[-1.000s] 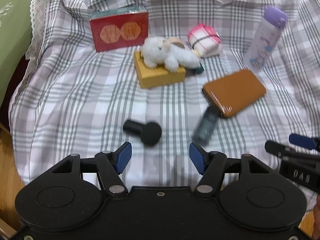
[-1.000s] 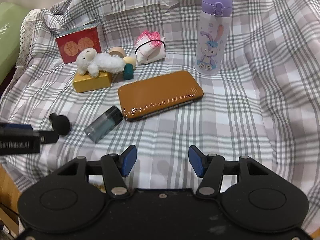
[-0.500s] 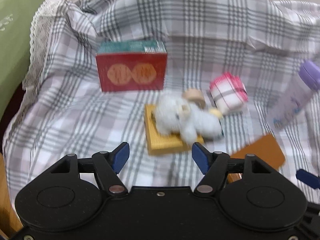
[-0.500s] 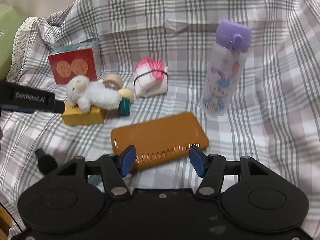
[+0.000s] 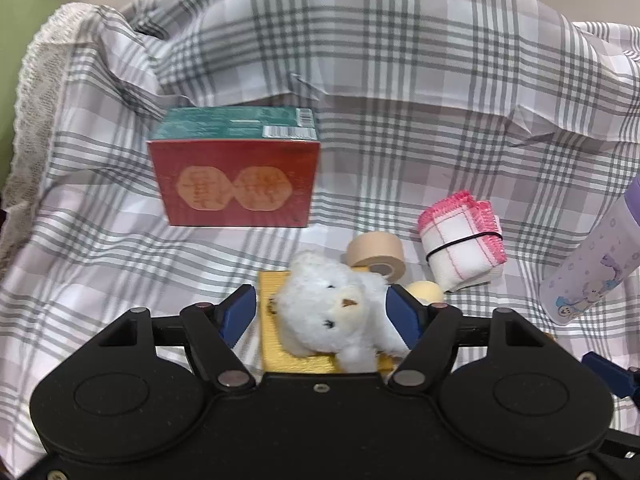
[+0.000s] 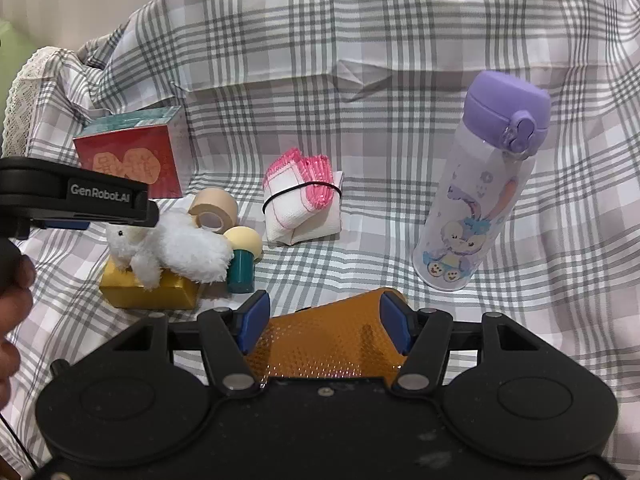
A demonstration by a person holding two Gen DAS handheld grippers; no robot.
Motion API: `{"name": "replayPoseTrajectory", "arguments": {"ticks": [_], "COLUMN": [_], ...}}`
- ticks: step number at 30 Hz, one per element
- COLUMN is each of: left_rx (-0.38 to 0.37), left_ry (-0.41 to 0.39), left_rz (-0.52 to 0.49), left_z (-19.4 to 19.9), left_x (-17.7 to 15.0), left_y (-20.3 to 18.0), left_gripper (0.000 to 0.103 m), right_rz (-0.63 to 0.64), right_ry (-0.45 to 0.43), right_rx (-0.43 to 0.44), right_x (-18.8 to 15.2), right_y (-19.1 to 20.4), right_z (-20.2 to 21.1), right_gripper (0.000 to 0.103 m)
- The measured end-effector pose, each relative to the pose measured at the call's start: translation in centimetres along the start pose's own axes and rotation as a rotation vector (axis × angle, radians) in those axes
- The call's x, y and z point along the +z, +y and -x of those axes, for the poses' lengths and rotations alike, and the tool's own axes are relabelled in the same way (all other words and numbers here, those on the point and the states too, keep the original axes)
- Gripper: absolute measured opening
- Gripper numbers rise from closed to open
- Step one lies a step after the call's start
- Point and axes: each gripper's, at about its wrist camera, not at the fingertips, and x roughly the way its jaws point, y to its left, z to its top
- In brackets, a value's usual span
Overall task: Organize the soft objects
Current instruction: 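Move both open tools from the basket back toward the sofa items, then close the left tool on the white plush lamb while the right tool grasps the towel bundle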
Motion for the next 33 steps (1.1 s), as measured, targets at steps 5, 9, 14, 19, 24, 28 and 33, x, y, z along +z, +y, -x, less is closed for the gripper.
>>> {"name": "replayPoseTrajectory", "arguments": {"ticks": [5,9,14,19,24,28,33], "left_rx": [0.018,0.019,-0.006,-0.011,-0.031,-0.041,-0.043], "left_ry": [0.001,0.022,-0.011,-0.028,-0.054,-0.056,-0.059], "left_rz": [-0.01,-0.015,-0.044,-0.044,-0.029,-0.016,-0.019], "left_z": [-1.5,-2.9,-2.9,-2.1,-0.1,1.5,2.9], "left_x": [0.1,0.0,0.0,0.0,-0.1,-0.3,-1.0], "left_y": [-0.7,-0.9,-1.0,-0.7,0.1,1.2,2.4], "left_gripper": [0.07,0.068,0.047,0.046,0.046,0.046,0.046], "right_rz": [-0.001,-0.004,0.006,0.018,0.017,0.022,0.046], "right_ry": [0.015,0.031,0.037,0.021,-0.023,-0.054,-0.054], "right_rx": [-0.013,-0.016,-0.032,-0.053,-0.061,-0.048,-0.025], "right_x": [-0.1,0.0,0.3,1.1,3.0,4.6,6.2], "right_y": [-0.1,-0.4,-0.4,0.0,0.3,0.8,1.9], "right_z": [-1.2,-2.2,-3.3,-4.2,-5.0,-6.1,-8.2], "right_gripper": [0.059,0.059,0.059,0.059,0.063,0.074,0.083]}}
